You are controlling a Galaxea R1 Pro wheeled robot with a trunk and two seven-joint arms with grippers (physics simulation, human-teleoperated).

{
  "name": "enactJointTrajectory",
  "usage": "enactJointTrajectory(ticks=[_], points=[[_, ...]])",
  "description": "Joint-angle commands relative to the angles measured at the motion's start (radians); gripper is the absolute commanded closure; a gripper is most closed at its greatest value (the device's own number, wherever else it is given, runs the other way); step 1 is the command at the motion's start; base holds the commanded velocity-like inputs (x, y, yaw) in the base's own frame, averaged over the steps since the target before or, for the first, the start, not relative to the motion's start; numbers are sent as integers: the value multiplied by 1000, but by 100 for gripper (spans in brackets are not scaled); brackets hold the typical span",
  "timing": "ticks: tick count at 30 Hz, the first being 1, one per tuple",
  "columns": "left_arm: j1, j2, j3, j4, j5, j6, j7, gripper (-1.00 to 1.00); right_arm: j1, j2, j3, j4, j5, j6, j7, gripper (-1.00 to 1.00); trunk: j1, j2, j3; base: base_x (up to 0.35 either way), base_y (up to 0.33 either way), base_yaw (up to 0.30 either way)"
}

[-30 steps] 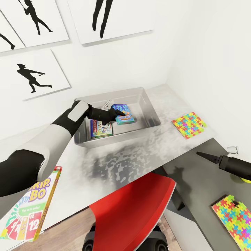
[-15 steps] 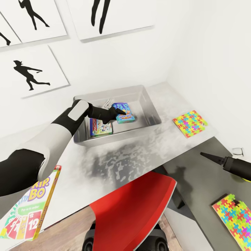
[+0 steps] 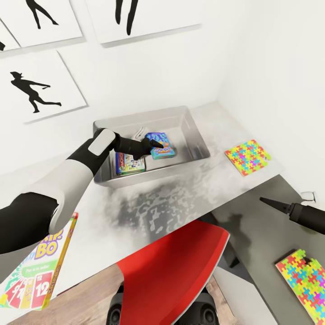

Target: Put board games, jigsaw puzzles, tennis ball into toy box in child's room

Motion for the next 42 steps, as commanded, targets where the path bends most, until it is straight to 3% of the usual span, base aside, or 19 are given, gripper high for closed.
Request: enactJointTrajectory(ticks=[1,12,37,38,42], points=[[-1,0,-3,0,3,1,0,100,-1,0,-1,0,4,3,6,-100,0,-2,-3,0,0,0],[-2,0,-3,0,4,1,0,100,-1,0,-1,0,3,3,6,-100,0,-2,-16,0,0,0],[-3,0,-2,0,5,1,0,100,-1,0,-2,-1,3,3,7,-100,0,-2,-18,0,0,0],[-3,0,-2,0,5,1,1,-100,-1,0,-2,-1,3,3,7,-100,0,-2,-19,0,0,0],[-3,0,-2,0,4,1,5,-100,-1,0,-2,-1,3,3,7,-100,0,-2,-19,0,0,0]])
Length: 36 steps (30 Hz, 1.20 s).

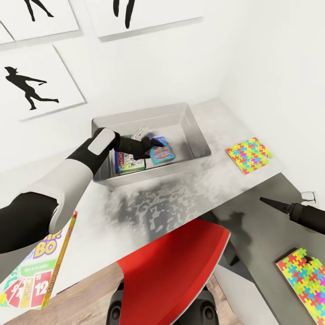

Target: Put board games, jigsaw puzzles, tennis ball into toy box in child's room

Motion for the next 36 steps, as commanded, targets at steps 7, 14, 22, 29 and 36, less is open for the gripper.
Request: enactJointTrajectory(ticks=[7,14,22,29,36], points=[[-1,1,-4,0,-4,1,6,-100,0,-1,-1,0,4,3,7,-100,1,-2,-1,0,0,0],[-3,1,-4,0,-4,2,9,-100,1,-1,-1,0,4,3,7,-100,1,-2,-1,0,0,0],[-7,2,-4,0,-1,3,11,-100,1,-2,-1,0,3,3,7,-100,1,-2,-1,0,0,0],[-16,5,-3,0,5,5,20,-100,1,-2,-1,0,3,3,7,-100,1,-2,-1,0,0,0],[-29,10,33,-34,10,14,26,-100,1,-2,-1,0,3,3,7,-100,1,-2,-1,0,0,0]])
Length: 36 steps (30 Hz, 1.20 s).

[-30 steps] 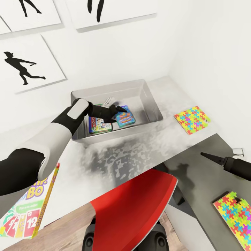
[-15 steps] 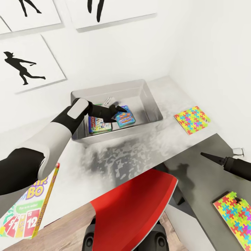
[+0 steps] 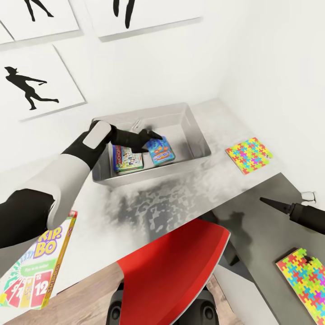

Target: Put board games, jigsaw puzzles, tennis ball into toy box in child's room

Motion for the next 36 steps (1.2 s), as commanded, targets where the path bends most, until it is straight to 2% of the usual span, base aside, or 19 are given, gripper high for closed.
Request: enactJointTrajectory(ticks=[1,7,11,30,36], points=[[-2,1,7,-12,3,3,3,-100,-1,0,-1,0,3,3,6,-100,1,-2,-1,0,0,0],[-2,3,38,-71,4,16,4,-100,-1,1,1,0,3,3,6,-100,1,-2,-1,0,0,0],[-2,4,46,-103,4,22,5,-100,-1,1,2,0,3,3,5,-100,1,-2,-1,0,0,0],[3,-4,55,-162,9,28,5,-100,-1,3,5,0,2,3,4,-100,1,-2,-1,0,0,0],[6,-4,54,-196,38,28,5,-100,-1,6,4,0,2,3,4,-100,1,-2,-1,0,0,0]])
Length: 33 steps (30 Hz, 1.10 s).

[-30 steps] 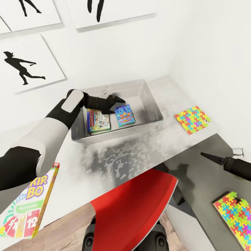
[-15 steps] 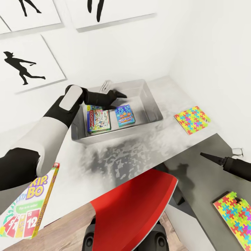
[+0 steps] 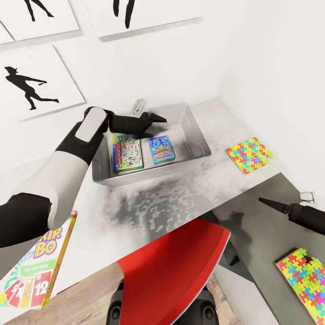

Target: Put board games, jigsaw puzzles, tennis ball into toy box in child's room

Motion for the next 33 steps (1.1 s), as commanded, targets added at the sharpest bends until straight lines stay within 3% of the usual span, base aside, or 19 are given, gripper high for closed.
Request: enactJointTrajectory(ticks=[1,2,3,4,8,20,33], points=[[2,1,-2,-13,15,2,3,-100,-1,0,-1,0,4,3,6,-100,1,-2,-1,0,0,0],[2,1,-2,-13,15,2,3,-100,-1,0,-1,0,4,3,6,-100,1,-2,-1,0,0,0],[18,5,-2,-67,55,2,3,-100,0,1,-1,0,4,3,6,-100,1,-2,-1,0,0,0],[27,6,-2,-92,67,2,3,-100,2,1,-1,0,5,3,6,-100,1,-2,-1,0,0,0],[57,9,0,-177,90,2,3,-100,7,1,0,0,5,3,7,-100,1,-2,-1,0,0,0],[103,10,-3,-350,111,2,3,-100,13,-1,-5,0,5,3,21,-100,1,-2,-1,0,0,0],[117,10,-5,-416,115,1,3,-100,15,-6,-17,0,5,3,81,-100,1,-2,0,0,0,0]])
